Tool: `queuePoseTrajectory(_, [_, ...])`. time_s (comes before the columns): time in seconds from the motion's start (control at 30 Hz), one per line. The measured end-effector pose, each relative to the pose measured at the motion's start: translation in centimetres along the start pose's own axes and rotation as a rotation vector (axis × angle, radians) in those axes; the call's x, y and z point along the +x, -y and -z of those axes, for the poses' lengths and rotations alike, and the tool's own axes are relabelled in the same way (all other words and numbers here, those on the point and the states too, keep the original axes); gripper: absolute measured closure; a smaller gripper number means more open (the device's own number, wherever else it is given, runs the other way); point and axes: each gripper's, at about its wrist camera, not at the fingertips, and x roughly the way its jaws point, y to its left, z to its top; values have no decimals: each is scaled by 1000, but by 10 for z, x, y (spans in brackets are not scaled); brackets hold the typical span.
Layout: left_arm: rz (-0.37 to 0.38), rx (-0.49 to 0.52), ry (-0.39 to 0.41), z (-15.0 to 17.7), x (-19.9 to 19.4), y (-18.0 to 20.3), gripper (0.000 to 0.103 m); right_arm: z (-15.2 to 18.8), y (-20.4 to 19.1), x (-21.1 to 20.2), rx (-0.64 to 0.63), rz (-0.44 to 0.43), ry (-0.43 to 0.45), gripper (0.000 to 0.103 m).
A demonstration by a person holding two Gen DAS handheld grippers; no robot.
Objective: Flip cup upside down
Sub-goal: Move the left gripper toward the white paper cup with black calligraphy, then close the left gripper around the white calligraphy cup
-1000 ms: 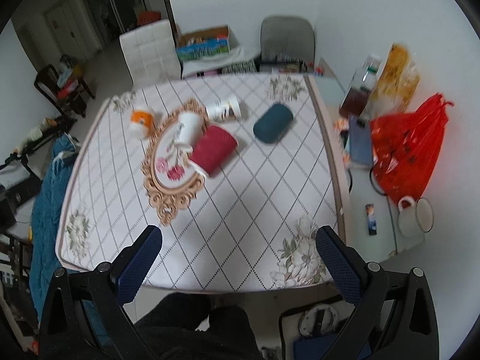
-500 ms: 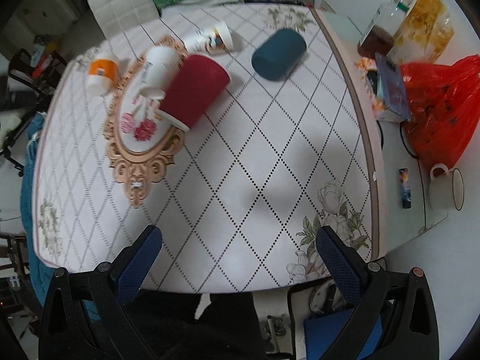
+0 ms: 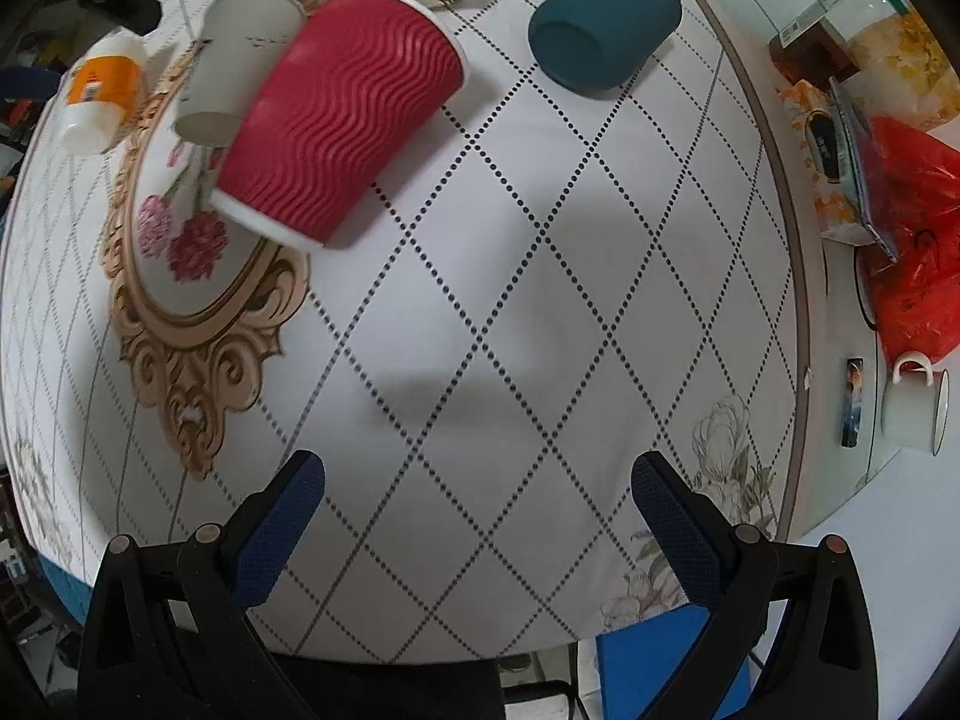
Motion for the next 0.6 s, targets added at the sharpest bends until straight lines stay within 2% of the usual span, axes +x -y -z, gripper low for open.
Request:
queuePoseTrajectory(0.23, [9, 66, -44, -22, 32, 10, 12, -18, 6, 9, 51, 0, -32, 0])
queuePoseTrajectory(0.3, [19, 77, -57, -26, 39, 10, 21, -21, 8, 10, 61, 1, -36, 0])
queuePoseTrajectory(0.33, [43, 78, -59, -29, 42, 11, 23, -23, 9, 11, 67, 1, -39, 0])
queuePoseTrajectory(0.53, [47, 115, -70, -40, 54, 11, 25, -31, 10, 14, 98, -2, -59, 0])
queuePoseTrajectory(0.6, [48, 120, -79, -44, 60, 11, 36, -33, 9, 13, 107, -2, -63, 0])
